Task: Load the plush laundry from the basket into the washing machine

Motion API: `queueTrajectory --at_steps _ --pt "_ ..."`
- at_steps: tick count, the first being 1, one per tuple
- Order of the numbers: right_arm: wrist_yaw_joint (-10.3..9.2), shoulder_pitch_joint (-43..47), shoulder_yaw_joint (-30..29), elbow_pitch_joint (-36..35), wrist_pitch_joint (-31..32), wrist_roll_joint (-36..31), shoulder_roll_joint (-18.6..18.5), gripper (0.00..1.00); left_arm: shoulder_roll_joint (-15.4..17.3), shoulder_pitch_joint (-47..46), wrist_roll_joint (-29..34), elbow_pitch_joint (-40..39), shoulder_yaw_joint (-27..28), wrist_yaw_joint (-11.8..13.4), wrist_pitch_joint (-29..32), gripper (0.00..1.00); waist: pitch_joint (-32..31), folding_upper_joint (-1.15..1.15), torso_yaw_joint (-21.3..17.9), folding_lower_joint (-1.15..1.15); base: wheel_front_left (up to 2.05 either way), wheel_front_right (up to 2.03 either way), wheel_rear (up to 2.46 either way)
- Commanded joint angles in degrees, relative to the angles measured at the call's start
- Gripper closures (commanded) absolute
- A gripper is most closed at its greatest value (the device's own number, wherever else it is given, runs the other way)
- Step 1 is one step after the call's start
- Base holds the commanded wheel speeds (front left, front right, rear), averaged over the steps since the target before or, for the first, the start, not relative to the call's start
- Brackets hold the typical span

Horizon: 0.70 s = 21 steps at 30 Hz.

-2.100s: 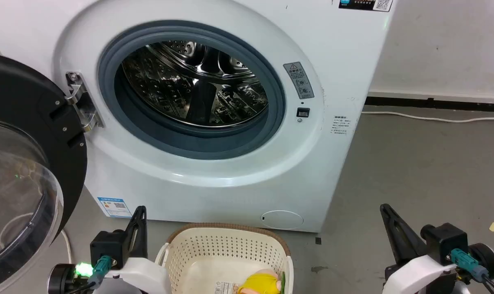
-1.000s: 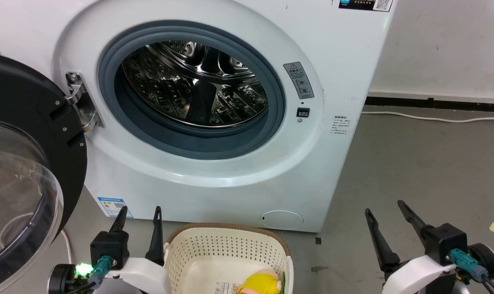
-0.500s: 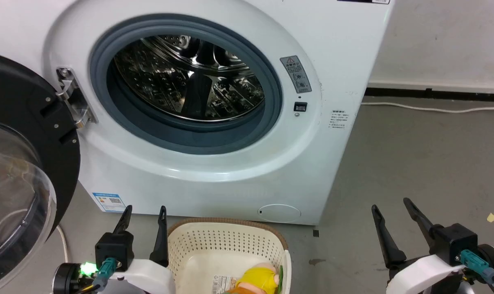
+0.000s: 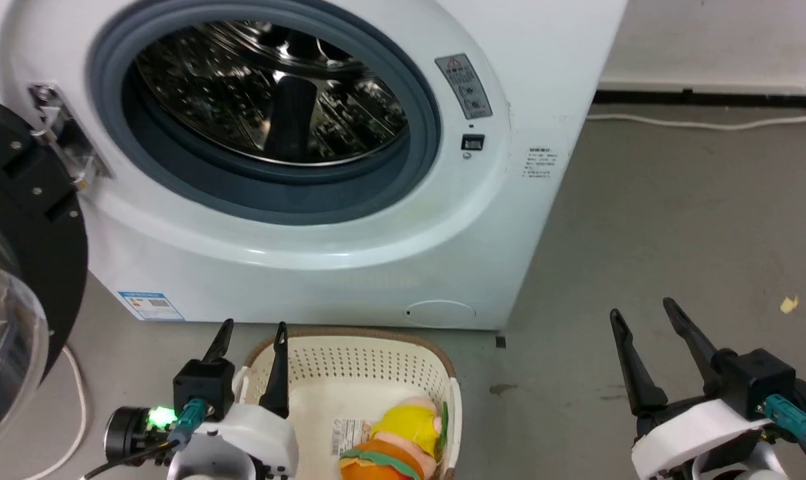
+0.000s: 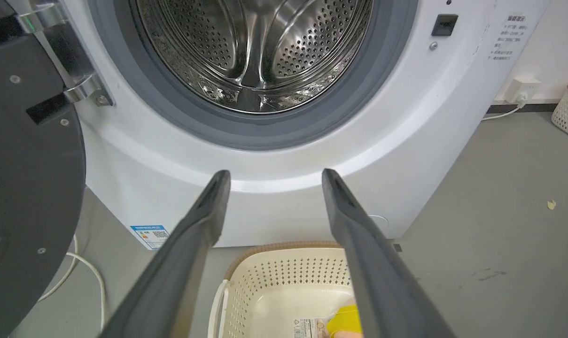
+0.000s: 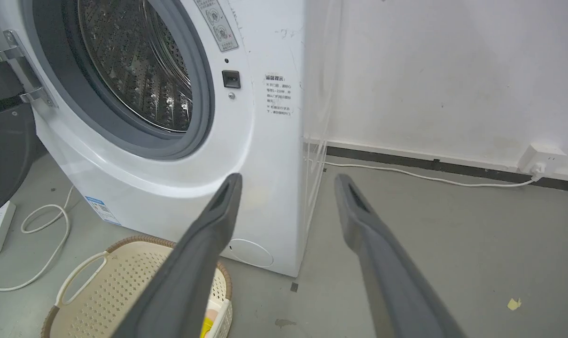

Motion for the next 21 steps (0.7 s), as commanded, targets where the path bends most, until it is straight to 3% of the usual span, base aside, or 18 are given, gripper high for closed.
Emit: queueTrajectory --at_steps 1,21 --pt "-0.02 -1.0 -0.1 -0.5 -0.6 0.6 0.0 0.00 0.4 -1.5 -0.4 1.0 -0.3 -0.5 -0.4 0.00 1.2 0.00 -0.8 0.00 0.00 0.00 0.00" --pt "-0.03 -4.0 0.4 -2.9 -3.0 3.4 -0.1 0.00 3.0 -11.4 -2.3 16.0 -4.0 -2.6 2.4 0.00 11.4 0.00 -5.7 0.00 0.00 0.00 0.00"
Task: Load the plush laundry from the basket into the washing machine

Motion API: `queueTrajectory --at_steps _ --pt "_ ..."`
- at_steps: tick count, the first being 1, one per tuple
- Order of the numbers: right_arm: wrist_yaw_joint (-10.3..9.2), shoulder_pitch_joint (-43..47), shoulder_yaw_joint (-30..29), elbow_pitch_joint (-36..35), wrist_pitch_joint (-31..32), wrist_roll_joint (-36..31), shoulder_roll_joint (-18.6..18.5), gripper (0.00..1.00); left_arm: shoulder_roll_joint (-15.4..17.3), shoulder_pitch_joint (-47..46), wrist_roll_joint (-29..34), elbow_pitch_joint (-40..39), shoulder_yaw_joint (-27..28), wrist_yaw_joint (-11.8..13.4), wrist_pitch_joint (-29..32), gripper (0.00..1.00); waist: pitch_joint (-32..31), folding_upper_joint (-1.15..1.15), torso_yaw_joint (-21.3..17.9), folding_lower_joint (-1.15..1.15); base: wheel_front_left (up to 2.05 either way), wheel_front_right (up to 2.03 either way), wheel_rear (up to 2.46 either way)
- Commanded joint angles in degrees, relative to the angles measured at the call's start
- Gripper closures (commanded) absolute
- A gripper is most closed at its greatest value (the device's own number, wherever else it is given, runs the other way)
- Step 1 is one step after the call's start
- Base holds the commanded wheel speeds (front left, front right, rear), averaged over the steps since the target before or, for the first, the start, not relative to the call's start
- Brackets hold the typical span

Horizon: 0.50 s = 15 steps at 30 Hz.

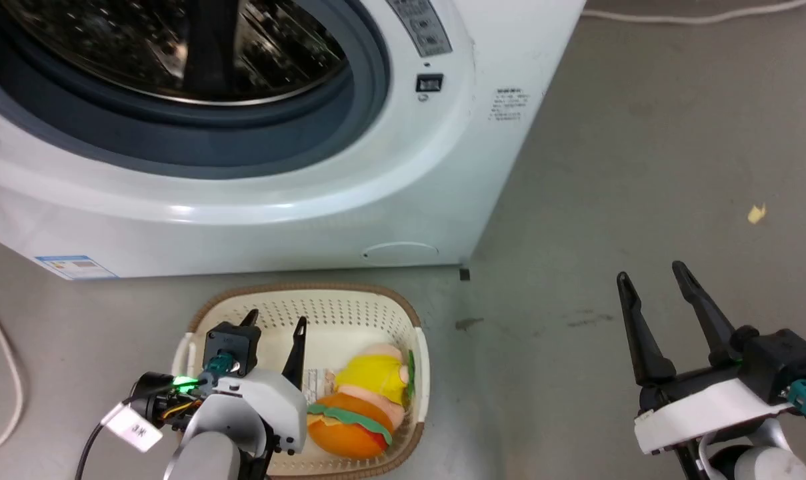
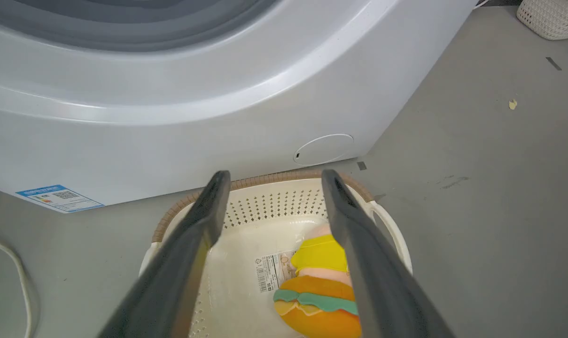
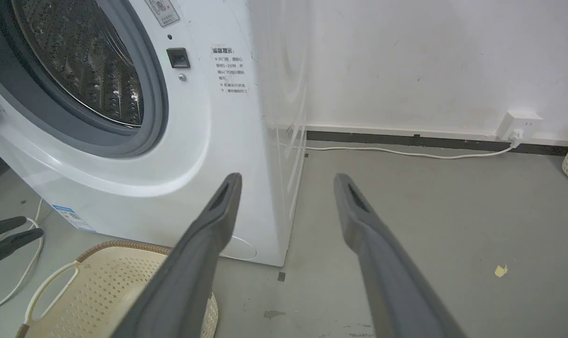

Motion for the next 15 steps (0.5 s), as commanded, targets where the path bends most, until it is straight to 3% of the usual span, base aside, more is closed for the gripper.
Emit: queueTrajectory --at_steps 1,15 --pt "-0.03 -1.4 0.2 -0.6 -0.6 0.7 -0.1 0.00 0.6 -1.7 -0.4 1.8 -0.6 -0.3 0.5 0.00 1.4 0.00 -0.9 -0.01 0.00 0.00 0.00" --pt "-0.03 -3.5 1.1 -1.3 -2.3 3.1 -0.1 0.00 3.4 -8.4 -5.1 13.4 -7.1 -1.2 7.0 0.00 8.6 0.00 -4.5 -0.01 0.00 0.00 0.00"
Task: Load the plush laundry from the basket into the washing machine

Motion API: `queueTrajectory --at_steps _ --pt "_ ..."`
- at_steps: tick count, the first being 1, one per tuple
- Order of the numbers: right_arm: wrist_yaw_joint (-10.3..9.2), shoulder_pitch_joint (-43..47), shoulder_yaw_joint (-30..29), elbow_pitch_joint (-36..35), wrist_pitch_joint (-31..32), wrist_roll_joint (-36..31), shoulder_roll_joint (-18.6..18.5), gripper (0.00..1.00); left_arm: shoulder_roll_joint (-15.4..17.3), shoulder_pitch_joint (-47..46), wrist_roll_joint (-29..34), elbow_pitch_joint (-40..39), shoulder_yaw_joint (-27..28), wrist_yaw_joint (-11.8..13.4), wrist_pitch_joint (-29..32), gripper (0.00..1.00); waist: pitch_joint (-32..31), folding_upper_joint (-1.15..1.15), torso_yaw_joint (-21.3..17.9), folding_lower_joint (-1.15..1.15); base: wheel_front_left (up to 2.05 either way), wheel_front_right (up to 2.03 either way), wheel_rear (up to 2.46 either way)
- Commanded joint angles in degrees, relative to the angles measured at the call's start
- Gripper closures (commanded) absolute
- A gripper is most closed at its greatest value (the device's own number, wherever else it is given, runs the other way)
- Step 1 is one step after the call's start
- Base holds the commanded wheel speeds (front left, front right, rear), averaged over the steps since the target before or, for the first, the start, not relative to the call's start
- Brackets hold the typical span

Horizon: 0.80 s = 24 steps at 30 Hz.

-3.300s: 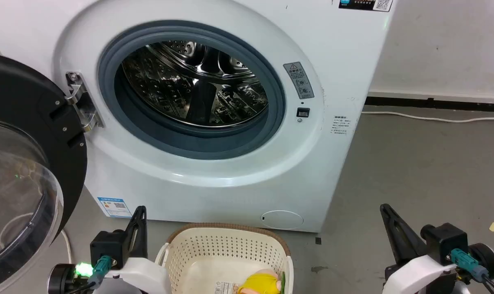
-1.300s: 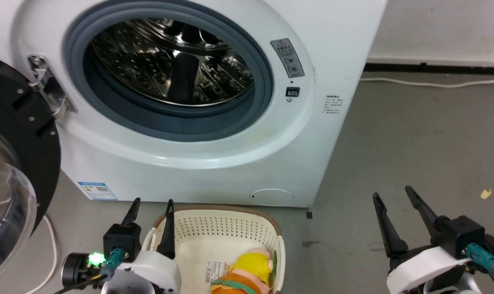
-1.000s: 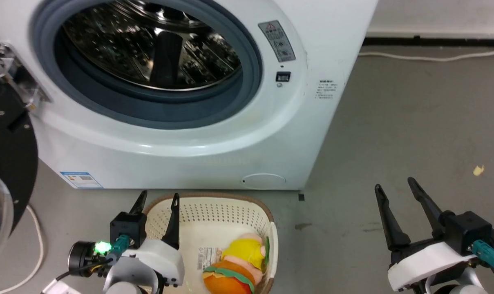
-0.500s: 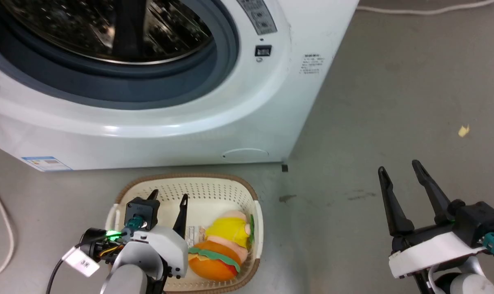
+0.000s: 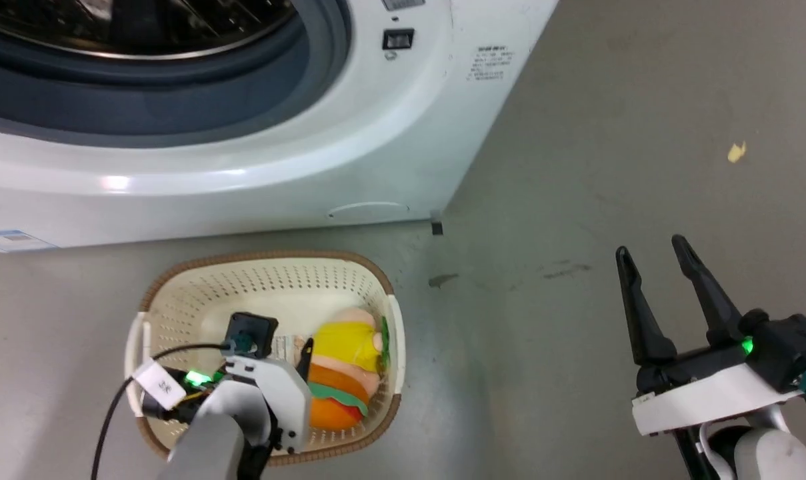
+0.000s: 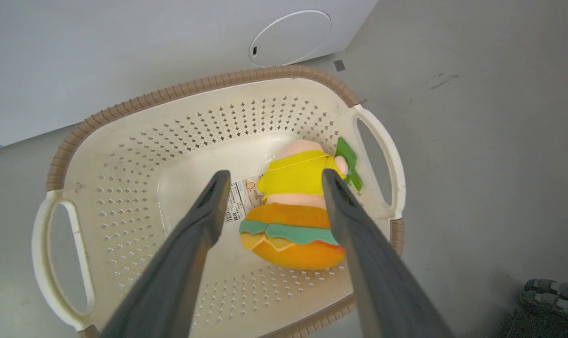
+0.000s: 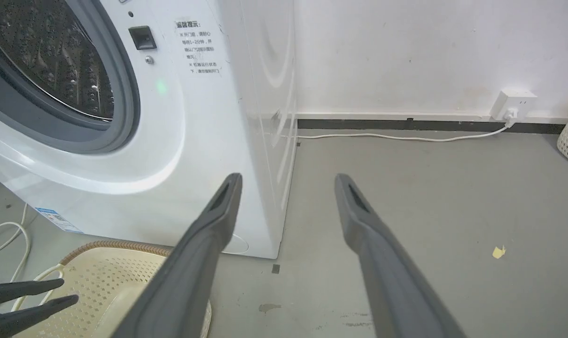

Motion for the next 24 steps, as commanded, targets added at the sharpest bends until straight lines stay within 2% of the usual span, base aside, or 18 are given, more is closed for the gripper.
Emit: queueTrajectory --at_steps 1,9,17,24 --pt "-0.03 -1.4 0.0 -0.4 -0.7 1.0 -0.1 0.00 1.1 -2.3 -0.9 1.6 -1.2 -0.6 0.7 0.00 1.9 0.00 -1.3 -0.01 0.00 0.00 0.00" --pt "-0.04 -2.2 -0.5 -0.6 -1.6 3.1 -0.1 0.00 4.3 -6.2 -4.7 4.9 -7.3 -1.1 3.5 0.00 6.5 0.00 -3.4 -0.01 0.00 0.00 0.00" --pt "-0.04 -3.0 -0.4 -1.3 -2.6 4.6 -0.1 0.00 6.7 -9.8 -10.4 7.2 -15.3 -1.6 9.6 0.00 11.0 0.00 -4.6 -0.01 0.00 0.00 0.00" --pt "-0.05 -3.0 -0.4 -2.3 -3.4 5.2 -0.1 0.00 7.2 -15.4 -13.7 13.1 -17.5 -1.7 12.5 0.00 15.4 0.00 -5.0 -0.01 0.00 0.00 0.00"
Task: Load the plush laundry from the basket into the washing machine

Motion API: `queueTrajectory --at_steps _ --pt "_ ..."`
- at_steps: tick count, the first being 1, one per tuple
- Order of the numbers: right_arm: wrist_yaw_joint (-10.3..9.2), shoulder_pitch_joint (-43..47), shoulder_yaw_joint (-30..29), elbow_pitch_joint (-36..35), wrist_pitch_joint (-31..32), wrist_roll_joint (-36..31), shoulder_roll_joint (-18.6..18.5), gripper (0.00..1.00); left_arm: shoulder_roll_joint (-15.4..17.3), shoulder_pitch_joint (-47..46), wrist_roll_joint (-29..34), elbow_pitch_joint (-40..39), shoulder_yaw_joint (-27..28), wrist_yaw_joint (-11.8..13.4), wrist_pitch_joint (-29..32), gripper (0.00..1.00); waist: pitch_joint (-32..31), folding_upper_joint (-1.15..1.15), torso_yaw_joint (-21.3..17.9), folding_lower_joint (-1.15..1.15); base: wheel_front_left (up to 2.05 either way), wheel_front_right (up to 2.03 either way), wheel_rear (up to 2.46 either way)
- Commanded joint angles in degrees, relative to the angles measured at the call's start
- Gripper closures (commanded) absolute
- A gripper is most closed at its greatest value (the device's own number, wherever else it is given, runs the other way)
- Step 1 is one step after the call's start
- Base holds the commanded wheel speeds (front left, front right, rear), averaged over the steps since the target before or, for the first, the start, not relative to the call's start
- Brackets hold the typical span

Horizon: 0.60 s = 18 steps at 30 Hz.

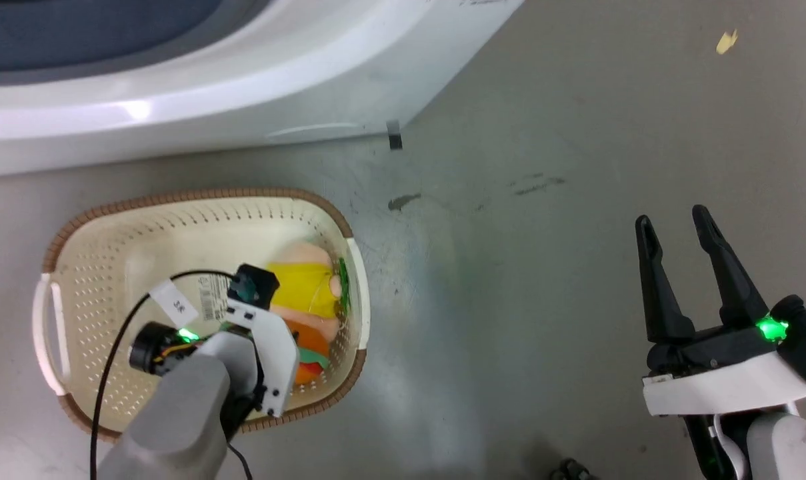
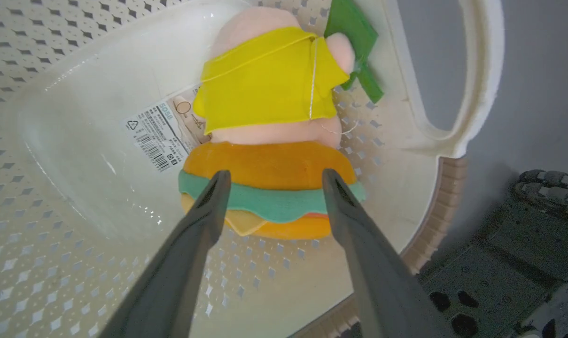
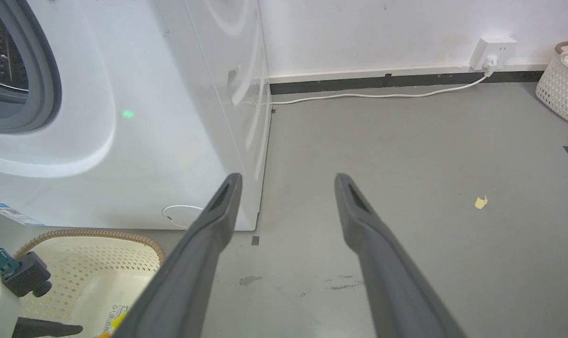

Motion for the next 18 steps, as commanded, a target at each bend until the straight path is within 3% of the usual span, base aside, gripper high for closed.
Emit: queueTrajectory --at_steps 1,17,18 --pt "-0.04 -0.8 0.0 -0.7 -0.7 0.7 -0.1 0.00 0.6 -2.6 -0.5 2.4 -1.5 0.0 0.2 0.00 2.2 0.00 -0.4 -0.01 0.00 0.00 0.00" --pt "-0.04 -1.8 0.0 -2.3 -2.5 3.4 -0.2 0.00 0.8 -13.8 -5.3 14.6 -5.7 -0.1 -1.4 0.00 11.1 0.00 -2.3 -0.01 0.00 0.00 0.00" --pt "-0.05 -2.0 -0.4 -2.4 -2.7 4.0 -0.2 0.00 0.9 -14.9 -6.2 16.2 -6.2 -0.3 -1.1 0.70 12.1 0.00 -2.6 -0.01 0.00 0.00 0.00"
